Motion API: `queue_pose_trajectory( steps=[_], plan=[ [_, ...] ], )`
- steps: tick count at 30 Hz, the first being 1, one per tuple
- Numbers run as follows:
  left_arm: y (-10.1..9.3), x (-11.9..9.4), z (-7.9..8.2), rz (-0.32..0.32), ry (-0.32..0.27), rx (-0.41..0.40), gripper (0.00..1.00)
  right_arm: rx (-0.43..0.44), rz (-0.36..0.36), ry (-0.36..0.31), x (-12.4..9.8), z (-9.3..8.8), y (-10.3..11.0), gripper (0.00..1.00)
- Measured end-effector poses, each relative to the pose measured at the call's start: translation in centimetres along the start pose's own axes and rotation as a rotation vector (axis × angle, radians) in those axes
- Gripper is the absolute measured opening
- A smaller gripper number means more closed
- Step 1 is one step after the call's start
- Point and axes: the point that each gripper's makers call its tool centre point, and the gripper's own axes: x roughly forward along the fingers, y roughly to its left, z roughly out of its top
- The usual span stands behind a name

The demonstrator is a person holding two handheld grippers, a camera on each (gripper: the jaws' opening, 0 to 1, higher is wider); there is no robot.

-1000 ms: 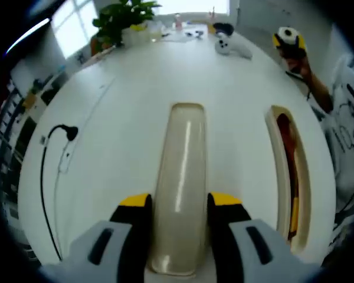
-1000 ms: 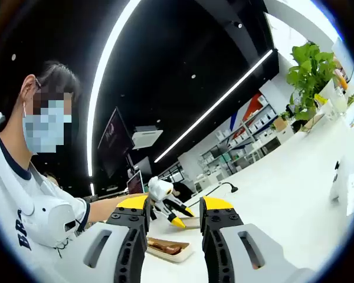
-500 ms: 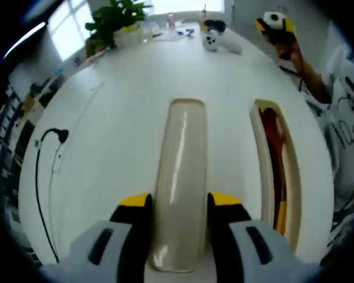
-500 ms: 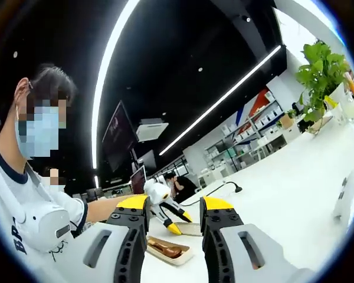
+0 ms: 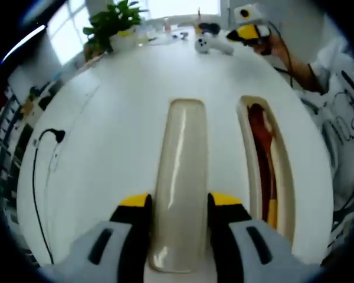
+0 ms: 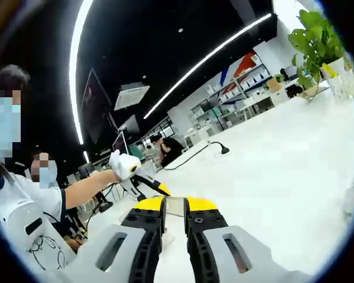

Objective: Arrange the utensils inside the cutlery case until each visible utensil rests in its matching compartment.

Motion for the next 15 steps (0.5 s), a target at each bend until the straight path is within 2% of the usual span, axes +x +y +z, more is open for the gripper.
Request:
queue_pose_trajectory(
  steps=[2,6,9,11,15],
  plan=[
    [0.1,0.0,0.1,0.005,-0.019,-0.001,0.4,-0.05,0.001,0.071,1.3,-0.2,-0.1,0.11],
    [-1.6,0.4,0.7,-0.002,-0.036,-0.006,0.4,-0.151,-0.023,0.241,4.0,-1.5,-1.0,0.11],
    [-1.4,0.2,0.6,0.011,-0.027,0.003,0.4,-0.124,-0.023,0.37,5.5,-3.3,-2.4,0.14],
    [-1.4,0.1,0.8,0.03,-0.027,0.058,0.4,-0.097,-0.047,0.392,6.8,-3.8,-3.7,0.15],
    [-1.5,-0.1,0.8,0.067,-0.02,0.09,0.4,-0.128,-0.046,0.413,8.8,-4.2,-4.6,0.16]
  ],
)
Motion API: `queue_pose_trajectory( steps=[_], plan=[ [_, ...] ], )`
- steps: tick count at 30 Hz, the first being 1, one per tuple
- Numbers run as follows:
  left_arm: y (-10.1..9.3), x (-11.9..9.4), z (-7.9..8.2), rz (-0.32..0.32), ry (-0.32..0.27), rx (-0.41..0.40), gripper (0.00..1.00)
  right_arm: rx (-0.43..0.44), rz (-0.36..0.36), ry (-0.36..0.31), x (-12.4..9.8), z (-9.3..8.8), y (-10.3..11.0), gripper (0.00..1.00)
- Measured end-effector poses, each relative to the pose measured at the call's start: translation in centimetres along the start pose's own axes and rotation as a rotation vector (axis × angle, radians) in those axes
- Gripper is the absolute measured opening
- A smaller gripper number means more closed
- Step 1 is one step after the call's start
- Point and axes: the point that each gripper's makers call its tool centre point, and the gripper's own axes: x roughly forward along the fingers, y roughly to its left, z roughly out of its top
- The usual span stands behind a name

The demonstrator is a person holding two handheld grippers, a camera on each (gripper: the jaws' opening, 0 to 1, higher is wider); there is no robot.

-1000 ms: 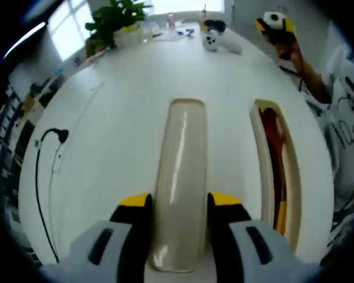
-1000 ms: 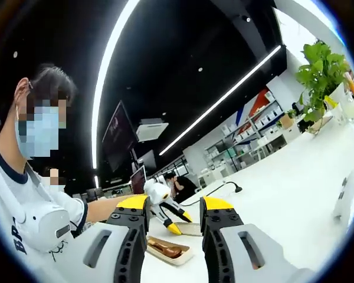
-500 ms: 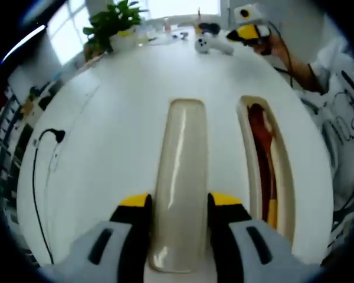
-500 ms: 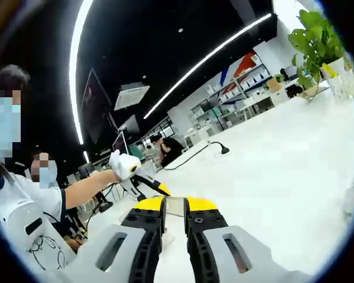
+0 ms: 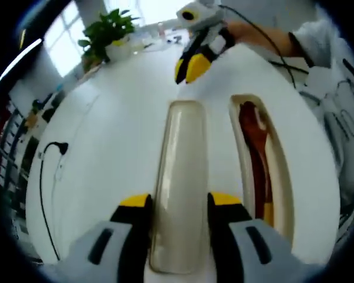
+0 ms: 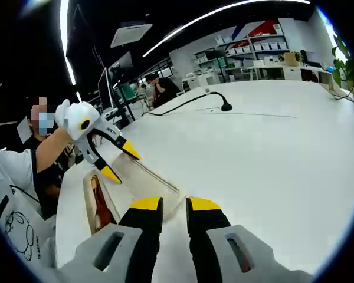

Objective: Arrange the utensils inside the cutlery case until each visible utensil rests in its matching compartment.

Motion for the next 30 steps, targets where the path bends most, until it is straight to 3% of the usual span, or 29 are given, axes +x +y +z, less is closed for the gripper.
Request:
queue_pose_trajectory(
  steps=[4,7,10,16,22,24,27,30],
  plan=[
    [0.4,-0.4,-0.2,0.055,-0.024,0.008,0.4,-0.032,0.024,0.039,1.5,-0.1,-0.3,0.25],
    [0.5,-0.5,-0.2,0.089,-0.043,0.02,0.4,-0.044,0.029,0.049,2.0,-0.1,-0.6,0.26],
    [2.2,-1.2,-1.2,0.098,-0.056,0.02,0.4,-0.022,0.049,0.056,2.2,-0.2,-0.8,0.25],
    [1.6,-1.3,-0.7,0.15,-0.075,0.076,0.39,0.074,0.175,0.042,3.0,-0.5,0.1,0.11],
    [1.3,-1.2,-0.3,0.19,-0.096,0.065,0.4,0.012,0.188,-0.017,2.1,0.0,0.6,0.05],
    [1.0,-1.1,-0.1,0.152,-0.166,-0.021,0.41,-0.009,0.181,-0.01,2.1,-0.3,0.5,0.05],
    [1.9,-2.6,0.8,0.124,-0.332,-0.267,0.35,0.004,0.203,-0.039,2.0,-0.2,0.7,0.05],
    [3.6,-4.6,-0.2,0.173,-0.393,-0.381,0.34,-0.025,0.186,-0.057,1.4,0.0,0.6,0.04]
  ],
)
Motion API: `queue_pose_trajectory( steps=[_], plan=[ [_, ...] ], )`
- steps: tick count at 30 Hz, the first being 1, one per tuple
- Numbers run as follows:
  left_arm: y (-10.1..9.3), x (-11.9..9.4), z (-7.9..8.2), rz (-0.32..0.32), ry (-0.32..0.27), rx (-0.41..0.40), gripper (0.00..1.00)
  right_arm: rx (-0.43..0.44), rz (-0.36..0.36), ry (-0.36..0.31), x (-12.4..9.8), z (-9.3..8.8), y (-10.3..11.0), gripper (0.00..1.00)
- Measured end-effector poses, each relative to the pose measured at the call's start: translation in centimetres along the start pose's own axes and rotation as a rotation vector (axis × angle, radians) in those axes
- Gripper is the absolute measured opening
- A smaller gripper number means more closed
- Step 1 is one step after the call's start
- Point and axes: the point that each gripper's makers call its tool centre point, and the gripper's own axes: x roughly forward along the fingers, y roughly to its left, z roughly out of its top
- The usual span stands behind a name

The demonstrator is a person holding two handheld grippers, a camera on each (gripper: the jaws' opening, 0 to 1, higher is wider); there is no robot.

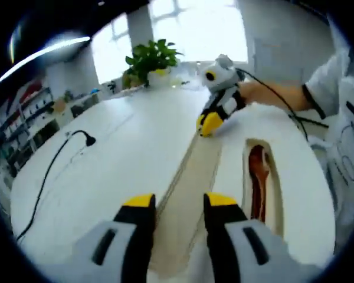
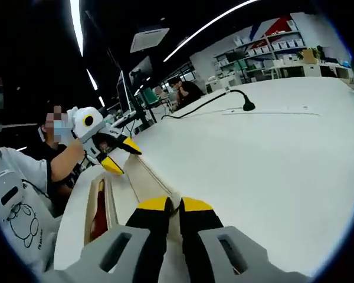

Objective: Arrange the utensils inside the cutlery case until each visible utensil rests in its matching compartment.

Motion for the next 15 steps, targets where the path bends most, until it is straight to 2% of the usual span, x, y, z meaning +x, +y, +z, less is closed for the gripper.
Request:
queue_pose_trajectory(
  steps=[3,5,8,11,13,15],
  plan=[
    [2.3,-2.3,-0.2,0.064,-0.056,-0.131,0.32,-0.046,-0.008,-0.016,-0.5,0.1,0.3,0.04],
    [3.8,-3.7,-1.3,0.103,-0.061,-0.221,0.28,-0.054,-0.012,-0.027,-0.8,0.0,0.4,0.03],
    [4.4,-4.0,-2.9,0.076,-0.064,-0.35,0.27,-0.073,-0.014,-0.042,-0.9,0.0,0.6,0.03],
    [3.8,-3.4,-4.0,0.017,-0.069,-0.46,0.24,-0.088,-0.017,-0.051,-0.9,0.0,1.0,0.03],
    [3.7,-3.0,-4.5,0.018,-0.059,-0.45,0.22,-0.103,-0.02,-0.059,-0.9,-0.1,1.4,0.03],
    [3.1,-2.6,-4.7,-0.004,-0.052,-0.447,0.15,-0.101,-0.021,-0.065,-0.9,-0.1,1.7,0.03]
  ],
)
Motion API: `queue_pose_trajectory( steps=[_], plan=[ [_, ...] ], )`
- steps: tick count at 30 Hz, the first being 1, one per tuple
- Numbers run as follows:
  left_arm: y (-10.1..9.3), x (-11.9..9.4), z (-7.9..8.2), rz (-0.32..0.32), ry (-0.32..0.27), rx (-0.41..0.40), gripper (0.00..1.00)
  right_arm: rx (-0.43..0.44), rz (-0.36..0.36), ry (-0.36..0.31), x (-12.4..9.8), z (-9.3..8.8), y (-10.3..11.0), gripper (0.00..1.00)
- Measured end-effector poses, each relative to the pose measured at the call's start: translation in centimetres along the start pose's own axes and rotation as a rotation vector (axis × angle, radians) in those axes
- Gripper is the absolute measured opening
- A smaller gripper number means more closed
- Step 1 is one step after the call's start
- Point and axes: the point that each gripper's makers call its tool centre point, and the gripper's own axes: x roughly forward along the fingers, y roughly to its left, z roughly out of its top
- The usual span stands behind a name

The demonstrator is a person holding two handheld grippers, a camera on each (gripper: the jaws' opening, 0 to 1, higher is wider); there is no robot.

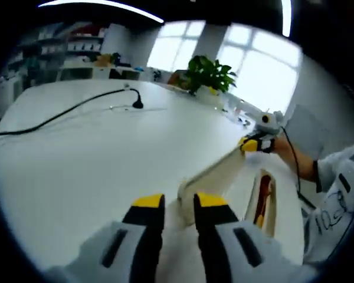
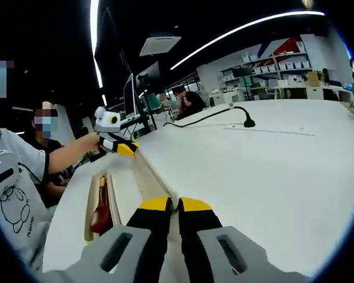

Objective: Arrange the utensils inside the cutlery case until each visible utensil rests in its matching compartment.

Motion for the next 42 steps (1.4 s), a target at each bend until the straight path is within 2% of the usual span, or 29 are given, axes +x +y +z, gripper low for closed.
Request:
queue_pose_trajectory(
  steps=[2,5,9,10,13,17,20,24,27,30,33,36,42],
  plan=[
    [-0.6,0.3,-0.1,-0.014,0.003,-0.007,0.1,0.003,-0.008,-0.002,0.1,0.0,0.2,0.03],
    [-0.3,-0.3,0.1,0.0,0.002,-0.033,0.09,0.017,-0.009,-0.005,0.1,0.0,0.4,0.03],
    [-0.8,-0.8,0.0,0.01,0.003,-0.03,0.07,0.022,-0.013,-0.001,0.3,0.4,0.9,0.03],
    [-1.0,-1.1,0.0,0.017,-0.001,-0.02,0.07,0.047,-0.018,-0.009,0.2,0.6,0.9,0.03],
    [-1.6,-1.9,0.8,0.016,-0.041,-0.011,0.07,0.081,-0.015,-0.04,-0.1,1.4,1.4,0.03],
    [-2.7,-3.6,1.8,0.013,-0.097,0.017,0.07,0.057,-0.001,-0.083,-0.8,2.9,3.2,0.03],
    [-4.0,-4.7,1.8,0.017,-0.127,0.07,0.07,0.022,0.0,-0.109,-1.6,3.8,4.5,0.03],
    [-5.6,-6.3,1.6,0.028,-0.166,0.229,0.08,-0.03,0.006,-0.149,-2.5,4.2,6.9,0.03],
    [-6.0,-6.8,1.2,0.041,-0.186,0.257,0.08,-0.069,-0.009,-0.162,-2.6,3.8,7.8,0.03],
    [-6.0,-6.9,0.6,0.06,-0.183,0.311,0.08,-0.117,-0.025,-0.162,-2.5,3.4,7.7,0.03],
    [-5.8,-6.9,0.0,0.077,-0.179,0.36,0.08,-0.106,-0.026,-0.164,-2.3,3.0,7.0,0.04],
    [-6.0,-7.0,-0.1,0.068,-0.206,0.367,0.08,-0.106,-0.036,-0.175,-2.5,2.9,6.7,0.04],
    [-7.1,-7.5,0.0,0.076,-0.266,0.449,0.08,-0.143,-0.044,-0.231,-3.4,2.7,6.9,0.05]
  ],
)
